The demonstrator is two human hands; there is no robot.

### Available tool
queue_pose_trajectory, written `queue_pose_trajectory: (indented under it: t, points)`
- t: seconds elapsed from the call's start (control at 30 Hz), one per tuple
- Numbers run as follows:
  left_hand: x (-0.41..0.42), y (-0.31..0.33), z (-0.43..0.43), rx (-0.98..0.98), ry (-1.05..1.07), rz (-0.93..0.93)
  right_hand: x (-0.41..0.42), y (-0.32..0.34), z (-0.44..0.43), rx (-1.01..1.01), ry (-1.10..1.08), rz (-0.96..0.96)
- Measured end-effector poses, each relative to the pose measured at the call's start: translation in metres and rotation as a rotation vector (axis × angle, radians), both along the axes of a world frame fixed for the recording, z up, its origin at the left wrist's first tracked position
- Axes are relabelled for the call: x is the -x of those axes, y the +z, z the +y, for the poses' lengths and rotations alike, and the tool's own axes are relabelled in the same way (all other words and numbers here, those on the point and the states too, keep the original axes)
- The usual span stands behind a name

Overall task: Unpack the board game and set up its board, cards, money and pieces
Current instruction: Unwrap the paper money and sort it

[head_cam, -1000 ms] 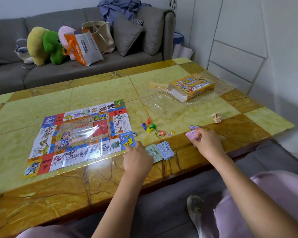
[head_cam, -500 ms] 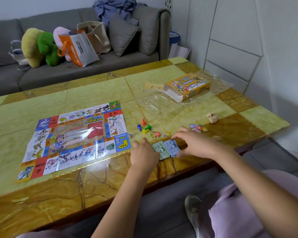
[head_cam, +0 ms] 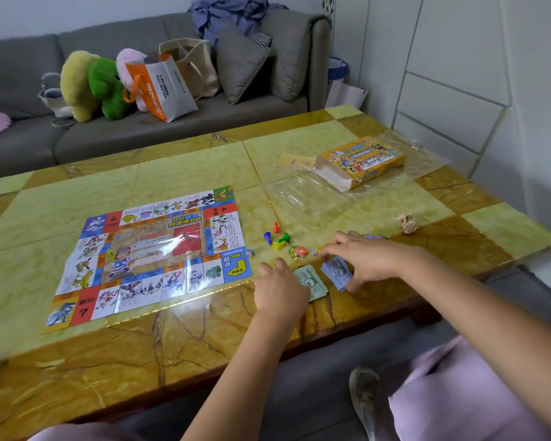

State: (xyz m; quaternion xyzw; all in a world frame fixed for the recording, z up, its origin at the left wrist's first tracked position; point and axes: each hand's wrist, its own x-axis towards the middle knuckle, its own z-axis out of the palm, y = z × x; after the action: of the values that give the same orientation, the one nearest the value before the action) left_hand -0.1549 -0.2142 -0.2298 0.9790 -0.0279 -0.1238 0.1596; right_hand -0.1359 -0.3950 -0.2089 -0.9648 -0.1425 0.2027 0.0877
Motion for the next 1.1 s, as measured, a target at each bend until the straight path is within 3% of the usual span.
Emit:
queue_pose_trajectory:
  t: [0.43, 0.57, 0.7, 0.9, 1.1]
  points:
    - [0.004, 0.000, -0.011, 0.064, -0.002, 0.026, 0.005, 0.000, -0.027, 0.060, -0.046, 0.035]
    - [-0.005, 0.003, 0.005, 0.142, 0.024, -0.011, -0.004, 0.015, -0.020, -0.220, -0.121, 0.078]
    - [-0.022, 0.005, 0.030, 0.191, 0.067, -0.152, -0.024, 0.015, 0.002, -0.394, -0.155, -0.160]
    - [-0.049, 0.002, 0.053, 0.186, 0.105, -0.176, -0.053, -0.006, 0.036, -0.314, -0.143, -0.062]
    - [-0.055, -0.005, 0.041, 0.245, -0.059, -0.167, -0.068, -0.005, 0.053, -0.272, -0.090, -0.061]
